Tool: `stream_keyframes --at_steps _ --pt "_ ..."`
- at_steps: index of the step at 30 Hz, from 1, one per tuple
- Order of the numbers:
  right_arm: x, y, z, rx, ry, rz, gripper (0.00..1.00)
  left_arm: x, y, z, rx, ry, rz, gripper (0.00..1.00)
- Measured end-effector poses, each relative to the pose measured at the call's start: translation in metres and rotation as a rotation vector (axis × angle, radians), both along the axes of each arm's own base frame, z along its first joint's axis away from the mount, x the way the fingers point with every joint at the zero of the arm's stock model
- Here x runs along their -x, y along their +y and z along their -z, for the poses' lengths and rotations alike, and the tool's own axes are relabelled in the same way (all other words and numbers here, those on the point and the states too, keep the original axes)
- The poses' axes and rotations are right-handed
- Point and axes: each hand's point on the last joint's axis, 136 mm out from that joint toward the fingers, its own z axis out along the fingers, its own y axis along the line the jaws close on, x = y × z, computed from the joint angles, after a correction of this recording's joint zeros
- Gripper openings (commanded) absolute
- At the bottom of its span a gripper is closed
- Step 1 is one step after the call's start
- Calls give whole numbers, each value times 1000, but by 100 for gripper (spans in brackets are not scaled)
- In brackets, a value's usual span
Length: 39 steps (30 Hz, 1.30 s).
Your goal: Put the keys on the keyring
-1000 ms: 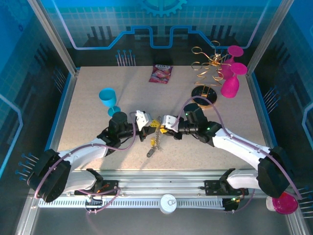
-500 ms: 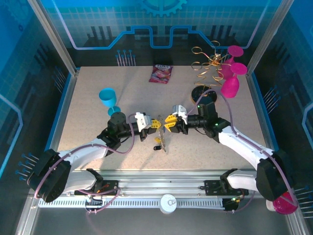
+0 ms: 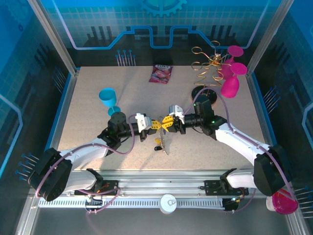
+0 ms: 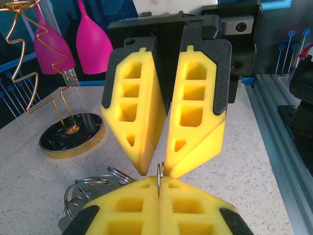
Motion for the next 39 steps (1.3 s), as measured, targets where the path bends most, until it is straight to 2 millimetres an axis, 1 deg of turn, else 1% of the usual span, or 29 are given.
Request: stream_keyframes --at_steps 3,5,6,8,12,14,19,23,26,28,29,30,34,39 --pt "1 2 1 6 -7 -11 11 -1 1 1 -1 2 -3 0" --pt "1 2 0 9 -12 -13 1 -1 1 1 -1 3 -5 0" --pt "1 2 0 12 -18 -14 0 -2 2 1 -1 4 -7 0" --pt "0 2 0 19 -19 -14 0 -2 2 1 -1 5 -8 0" --pt "0 2 -1 63 -31 -12 0 -3 3 3 -13 11 -15 13" --pt "3 3 -1 102 -40 -15 0 -3 4 4 -34 20 -23 13" --pt "4 6 -4 240 -101 -22 0 -5 4 3 -122 23 -29 9" --pt "3 8 1 346 -133 -38 0 -5 7 9 -190 37 -32 0" --pt "6 8 6 367 -122 -45 0 -3 8 16 -222 43 -24 0" --pt "6 7 7 329 -96 -29 21 -2 8 14 -222 36 -25 0" --pt "6 6 6 288 -81 -19 27 -2 8 12 -218 28 -27 0" --pt "7 3 5 247 -60 -9 31 -3 8 10 -212 17 -32 0" --pt "6 -5 -3 136 -23 23 35 -2 9 10 -189 0 -38 0" --pt "6 -1 -12 84 -28 7 35 0 8 10 -173 -13 -29 0"
